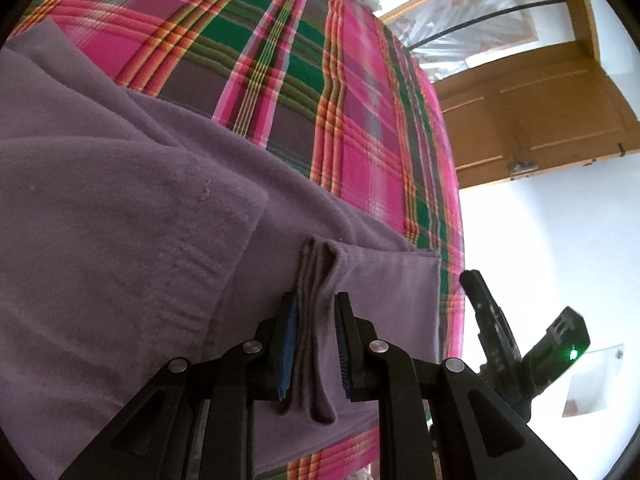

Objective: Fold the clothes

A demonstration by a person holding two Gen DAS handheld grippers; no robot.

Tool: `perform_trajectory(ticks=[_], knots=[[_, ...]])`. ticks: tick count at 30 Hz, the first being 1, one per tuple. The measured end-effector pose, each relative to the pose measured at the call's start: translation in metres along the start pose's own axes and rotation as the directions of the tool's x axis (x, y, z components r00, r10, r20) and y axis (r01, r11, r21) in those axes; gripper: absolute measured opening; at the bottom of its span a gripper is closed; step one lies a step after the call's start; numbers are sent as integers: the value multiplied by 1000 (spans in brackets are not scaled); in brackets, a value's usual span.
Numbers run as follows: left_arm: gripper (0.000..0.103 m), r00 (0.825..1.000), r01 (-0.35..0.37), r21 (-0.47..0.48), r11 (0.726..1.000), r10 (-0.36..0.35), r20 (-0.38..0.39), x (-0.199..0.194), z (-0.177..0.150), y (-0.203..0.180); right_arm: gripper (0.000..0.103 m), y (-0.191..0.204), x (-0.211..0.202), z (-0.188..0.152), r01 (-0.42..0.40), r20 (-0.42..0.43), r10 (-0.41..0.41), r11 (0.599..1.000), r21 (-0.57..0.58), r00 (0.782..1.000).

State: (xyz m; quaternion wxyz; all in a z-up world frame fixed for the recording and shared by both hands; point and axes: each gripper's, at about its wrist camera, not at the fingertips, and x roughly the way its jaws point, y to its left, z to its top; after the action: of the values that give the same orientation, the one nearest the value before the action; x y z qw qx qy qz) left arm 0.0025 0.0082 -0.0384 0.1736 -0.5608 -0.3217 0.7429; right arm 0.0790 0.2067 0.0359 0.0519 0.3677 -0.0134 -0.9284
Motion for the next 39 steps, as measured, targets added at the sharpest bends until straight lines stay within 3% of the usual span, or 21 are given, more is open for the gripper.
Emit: perform_trajectory(ticks=[4,6,13,18,30,34,39], knots=[[19,999,-4,12,1000,4,50,-13,0,-3,12,9,14,-9,-25,-74,21,998,-55,997],[19,997,-3,23,1000,2,72,-19,0,-6,12,9,27,-14,-23,-117,18,999,-46,993],[19,991,-17,130,991,-1,136,-35,-4,-26,13,14,22,-16,-12,-121,8,999,-32,993],[19,995,27,203,979,-45,88,-28,-14,-35,12,32,7,-27,-63,-106,59,997,-40,993],[19,997,-74,282,956,77,0,-13,-41,-15,12,48,-8,-51,-20,-97,16,999,-43,995],[19,992,-122,283,951,124,9,-17,-48,-7,12,65,-21,-43,-66,-47,63,996,-60,997],[19,994,-105,295,950,107,8,-25,-57,-7,12,96,-13,-41,-126,-57,121,986,-110,991]])
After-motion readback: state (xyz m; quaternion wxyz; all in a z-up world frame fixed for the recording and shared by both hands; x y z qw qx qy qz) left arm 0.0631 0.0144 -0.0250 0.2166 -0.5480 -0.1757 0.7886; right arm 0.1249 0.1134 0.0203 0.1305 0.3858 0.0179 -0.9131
